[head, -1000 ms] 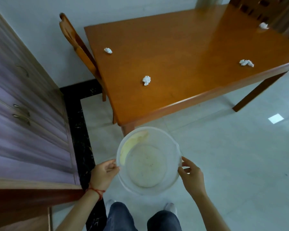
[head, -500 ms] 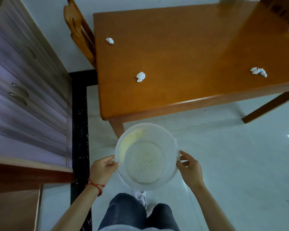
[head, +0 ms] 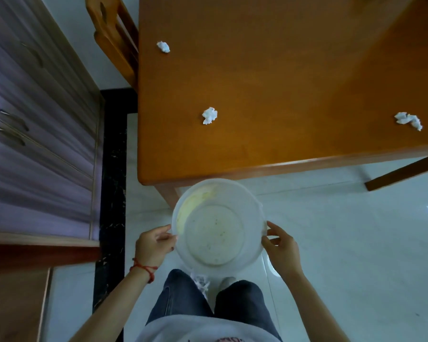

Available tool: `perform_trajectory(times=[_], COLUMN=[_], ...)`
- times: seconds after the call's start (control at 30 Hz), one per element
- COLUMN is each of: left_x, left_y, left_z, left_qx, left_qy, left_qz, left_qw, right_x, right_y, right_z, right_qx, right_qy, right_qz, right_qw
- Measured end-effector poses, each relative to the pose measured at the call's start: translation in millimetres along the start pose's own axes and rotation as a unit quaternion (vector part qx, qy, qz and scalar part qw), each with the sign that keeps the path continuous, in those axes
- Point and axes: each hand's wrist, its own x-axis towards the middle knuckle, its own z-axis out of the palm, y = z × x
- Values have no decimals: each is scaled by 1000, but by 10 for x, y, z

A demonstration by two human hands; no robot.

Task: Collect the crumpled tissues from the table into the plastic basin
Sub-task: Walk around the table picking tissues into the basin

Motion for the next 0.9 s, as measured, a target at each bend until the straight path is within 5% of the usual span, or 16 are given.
perform_trajectory(times=[0.67,0.9], left_x=[-133,-181], left_y=[121,139], left_z=[436,464], left_qx=[-72,-88], left_qy=[110,117], left_qz=[-85,-96], left_qw=[988,984], right_x=[767,1491], right_y=[-168,-1107], right_z=[-437,-319], right_qx=[-106,-101], right_qy=[-136,-74], right_qz=[-37,-199], right_qw=[984,972])
